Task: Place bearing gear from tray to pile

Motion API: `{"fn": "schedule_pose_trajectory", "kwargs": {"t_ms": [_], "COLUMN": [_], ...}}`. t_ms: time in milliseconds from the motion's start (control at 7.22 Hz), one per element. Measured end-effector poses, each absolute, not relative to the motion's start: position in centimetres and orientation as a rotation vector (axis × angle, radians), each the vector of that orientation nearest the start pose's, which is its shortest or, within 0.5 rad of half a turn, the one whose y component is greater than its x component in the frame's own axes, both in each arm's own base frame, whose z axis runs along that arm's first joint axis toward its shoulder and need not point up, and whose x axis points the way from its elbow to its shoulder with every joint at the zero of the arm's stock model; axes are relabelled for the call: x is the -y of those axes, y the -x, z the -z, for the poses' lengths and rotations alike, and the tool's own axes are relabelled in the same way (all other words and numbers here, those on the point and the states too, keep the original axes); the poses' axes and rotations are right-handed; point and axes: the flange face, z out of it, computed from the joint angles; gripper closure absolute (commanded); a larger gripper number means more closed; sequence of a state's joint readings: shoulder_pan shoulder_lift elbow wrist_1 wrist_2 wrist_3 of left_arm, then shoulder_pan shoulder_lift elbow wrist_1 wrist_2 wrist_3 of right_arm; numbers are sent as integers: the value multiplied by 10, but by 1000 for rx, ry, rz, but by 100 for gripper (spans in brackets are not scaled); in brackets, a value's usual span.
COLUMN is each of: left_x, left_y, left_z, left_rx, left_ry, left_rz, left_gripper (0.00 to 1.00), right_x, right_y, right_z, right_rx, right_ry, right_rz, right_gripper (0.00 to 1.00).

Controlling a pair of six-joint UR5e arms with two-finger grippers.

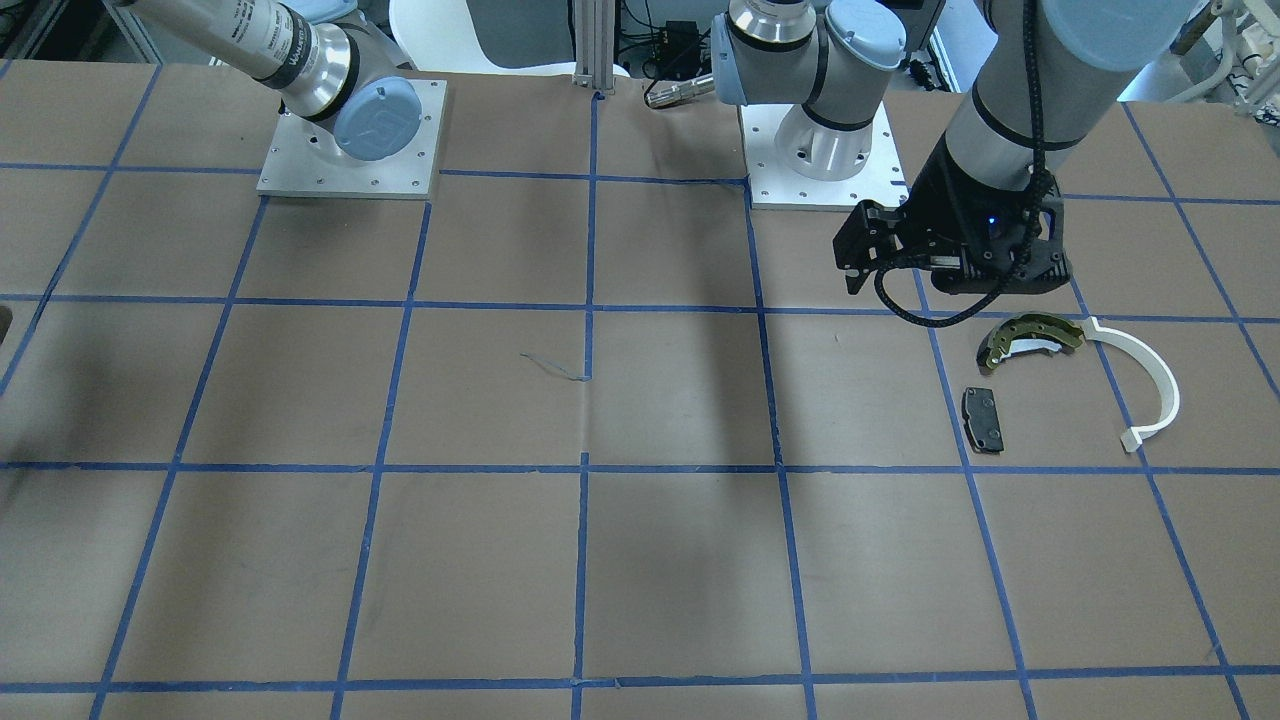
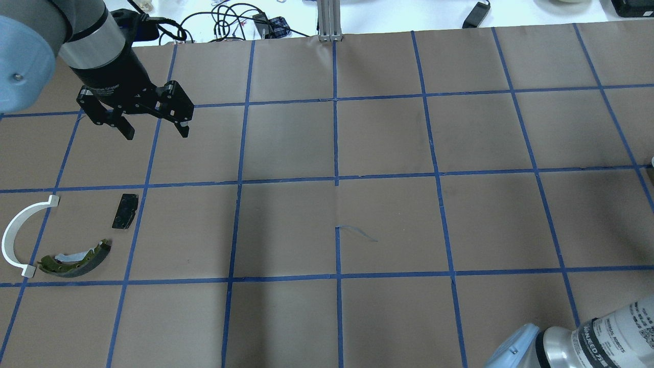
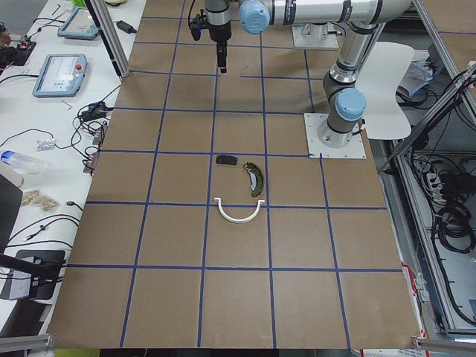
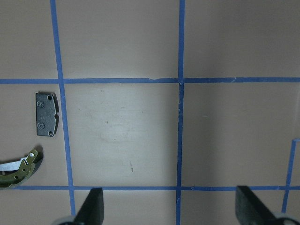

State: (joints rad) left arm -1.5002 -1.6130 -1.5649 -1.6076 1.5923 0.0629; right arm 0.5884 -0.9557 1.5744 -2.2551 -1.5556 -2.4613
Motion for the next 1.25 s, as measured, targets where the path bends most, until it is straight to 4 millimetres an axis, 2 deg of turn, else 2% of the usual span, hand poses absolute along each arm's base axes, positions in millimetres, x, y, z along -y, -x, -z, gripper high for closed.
{"fn": "schedule_pose_trajectory", "kwargs": {"t_ms": [415, 692, 1108, 1246], "left_x": [510, 508, 503, 503], "left_y": [95, 95, 92, 91], "left_z": [-465, -465, -463, -462], "left_rx": [-3122, -3121, -3098, -3088], "left_ry": [11, 11, 12, 11], "left_rz": [-120, -122, -131, -132], "left_gripper": [0, 0, 0, 0], "right_x": [482, 482, 482, 482], "right_y": [485, 485, 485, 485], "right_z": [-187, -186, -184, -182], "right_rx": [-2367, -2370, -2371, -2370], "right_ry": [2161, 2159, 2154, 2150], "right_rz": [3, 0, 0, 1], "right_gripper": [48, 59, 59, 67]}}
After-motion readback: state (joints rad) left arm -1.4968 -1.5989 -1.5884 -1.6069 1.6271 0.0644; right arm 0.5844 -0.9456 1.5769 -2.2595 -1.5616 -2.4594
